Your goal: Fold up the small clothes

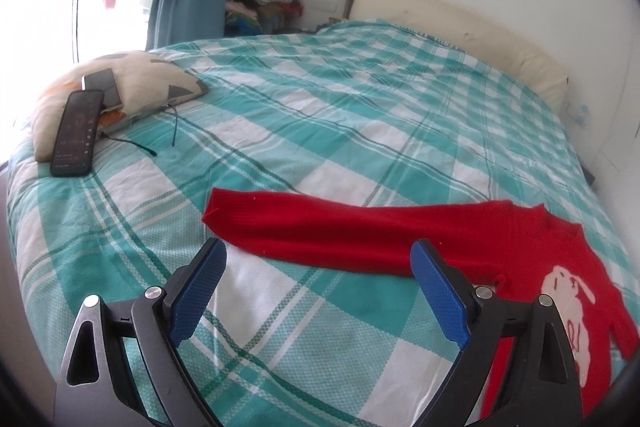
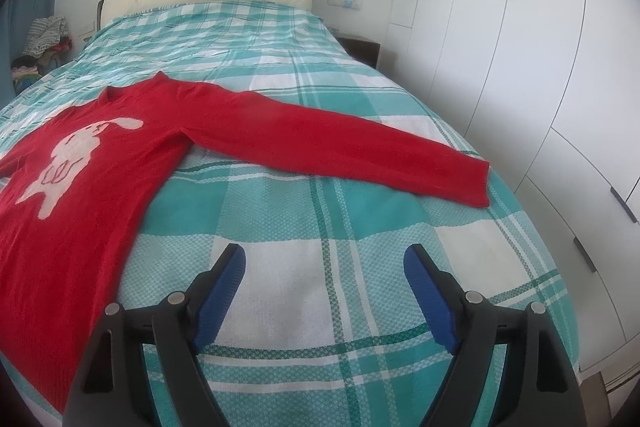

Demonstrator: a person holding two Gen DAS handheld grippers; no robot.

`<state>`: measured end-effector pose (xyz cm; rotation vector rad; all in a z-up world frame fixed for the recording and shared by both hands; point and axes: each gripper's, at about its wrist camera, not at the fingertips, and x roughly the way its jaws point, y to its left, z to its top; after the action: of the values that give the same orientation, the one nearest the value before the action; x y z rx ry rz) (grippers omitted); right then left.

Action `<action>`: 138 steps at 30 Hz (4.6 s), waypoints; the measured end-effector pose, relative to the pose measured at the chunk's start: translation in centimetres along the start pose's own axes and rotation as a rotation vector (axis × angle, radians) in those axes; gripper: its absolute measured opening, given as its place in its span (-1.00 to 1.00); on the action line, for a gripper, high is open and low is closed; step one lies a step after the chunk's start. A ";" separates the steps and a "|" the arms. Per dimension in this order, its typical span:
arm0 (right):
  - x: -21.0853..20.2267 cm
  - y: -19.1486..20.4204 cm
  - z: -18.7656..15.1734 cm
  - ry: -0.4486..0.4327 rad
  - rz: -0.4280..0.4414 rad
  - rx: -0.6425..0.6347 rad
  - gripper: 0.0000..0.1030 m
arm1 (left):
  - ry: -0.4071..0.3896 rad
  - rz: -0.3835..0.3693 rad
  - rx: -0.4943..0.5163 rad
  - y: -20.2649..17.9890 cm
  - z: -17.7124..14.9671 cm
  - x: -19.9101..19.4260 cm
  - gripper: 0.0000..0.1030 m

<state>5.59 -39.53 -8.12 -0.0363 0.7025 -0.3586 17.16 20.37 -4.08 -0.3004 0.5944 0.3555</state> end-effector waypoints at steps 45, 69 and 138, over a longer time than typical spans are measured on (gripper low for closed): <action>0.9 -1.2 0.1 0.037 -0.156 0.016 0.57 | -0.004 0.073 0.084 -1.6 -1.1 1.0 0.86; 0.9 -1.1 0.1 0.035 -0.159 0.011 0.57 | -0.002 0.075 0.088 -1.8 -1.0 1.0 0.87; 15.7 -21.7 4.6 0.226 0.394 0.920 -0.92 | 0.038 0.072 0.116 -1.2 -2.0 0.0 0.88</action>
<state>12.93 -65.51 -11.12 1.0146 0.6938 -0.2793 16.64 18.56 -5.40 -0.1754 0.6620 0.3833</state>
